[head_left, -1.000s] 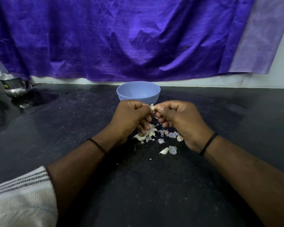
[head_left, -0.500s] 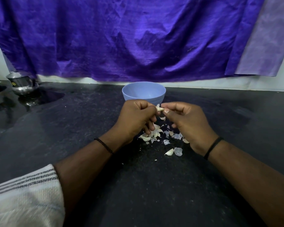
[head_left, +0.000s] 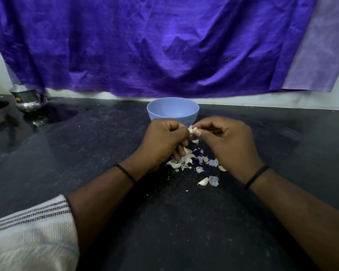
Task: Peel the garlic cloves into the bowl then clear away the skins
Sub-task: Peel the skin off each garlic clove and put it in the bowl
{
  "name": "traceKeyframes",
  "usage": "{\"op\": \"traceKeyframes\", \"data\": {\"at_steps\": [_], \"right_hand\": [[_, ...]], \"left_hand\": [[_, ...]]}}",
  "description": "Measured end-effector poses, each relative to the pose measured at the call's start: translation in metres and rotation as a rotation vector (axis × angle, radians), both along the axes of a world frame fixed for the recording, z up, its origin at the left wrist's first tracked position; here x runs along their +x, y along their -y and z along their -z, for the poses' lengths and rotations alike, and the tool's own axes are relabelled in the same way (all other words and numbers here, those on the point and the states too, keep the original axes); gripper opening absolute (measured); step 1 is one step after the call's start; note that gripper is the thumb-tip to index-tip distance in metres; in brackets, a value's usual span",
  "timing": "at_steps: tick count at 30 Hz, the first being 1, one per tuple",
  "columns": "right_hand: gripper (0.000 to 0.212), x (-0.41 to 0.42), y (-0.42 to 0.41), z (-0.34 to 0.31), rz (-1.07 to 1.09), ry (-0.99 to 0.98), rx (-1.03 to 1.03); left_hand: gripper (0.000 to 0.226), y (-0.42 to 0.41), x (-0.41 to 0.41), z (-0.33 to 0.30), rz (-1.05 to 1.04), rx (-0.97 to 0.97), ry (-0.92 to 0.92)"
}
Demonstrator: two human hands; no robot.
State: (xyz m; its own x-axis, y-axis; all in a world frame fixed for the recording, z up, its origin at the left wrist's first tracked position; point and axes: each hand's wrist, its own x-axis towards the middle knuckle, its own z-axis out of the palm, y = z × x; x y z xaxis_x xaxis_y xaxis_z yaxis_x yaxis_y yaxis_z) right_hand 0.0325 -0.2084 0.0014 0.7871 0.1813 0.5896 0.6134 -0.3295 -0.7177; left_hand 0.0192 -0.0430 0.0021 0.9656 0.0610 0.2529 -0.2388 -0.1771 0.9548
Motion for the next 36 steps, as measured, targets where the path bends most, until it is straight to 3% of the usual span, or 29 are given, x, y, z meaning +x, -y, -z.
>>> {"op": "traceKeyframes", "data": {"at_steps": [8, 18, 22, 25, 29, 36], "right_hand": [[0.015, 0.0007, -0.0021, -0.0018, -0.146, -0.209, 0.331], [0.013, 0.0054, -0.0001, -0.0042, -0.296, -0.519, 0.588], [0.015, 0.0073, 0.0001, -0.0022, -0.295, -0.552, 0.550], [0.015, 0.0070, 0.0005, -0.0004, -0.236, -0.515, 0.464], [0.016, 0.0033, -0.0012, 0.0004, -0.146, -0.374, 0.317], [0.010, 0.0006, -0.0033, -0.0033, -0.127, -0.280, 0.315]], "left_hand": [[0.017, 0.0014, -0.0012, -0.0004, 0.013, -0.010, -0.007], [0.015, 0.0000, -0.0027, 0.0007, -0.057, 0.107, -0.048], [0.019, -0.0005, -0.0066, 0.0012, -0.106, 0.301, 0.016], [0.021, -0.0023, -0.0053, 0.0016, -0.160, 0.328, 0.094], [0.014, 0.0003, -0.0050, -0.0012, -0.114, 0.170, 0.148], [0.010, 0.0047, -0.0067, -0.0029, 0.012, -0.071, 0.027]]}}
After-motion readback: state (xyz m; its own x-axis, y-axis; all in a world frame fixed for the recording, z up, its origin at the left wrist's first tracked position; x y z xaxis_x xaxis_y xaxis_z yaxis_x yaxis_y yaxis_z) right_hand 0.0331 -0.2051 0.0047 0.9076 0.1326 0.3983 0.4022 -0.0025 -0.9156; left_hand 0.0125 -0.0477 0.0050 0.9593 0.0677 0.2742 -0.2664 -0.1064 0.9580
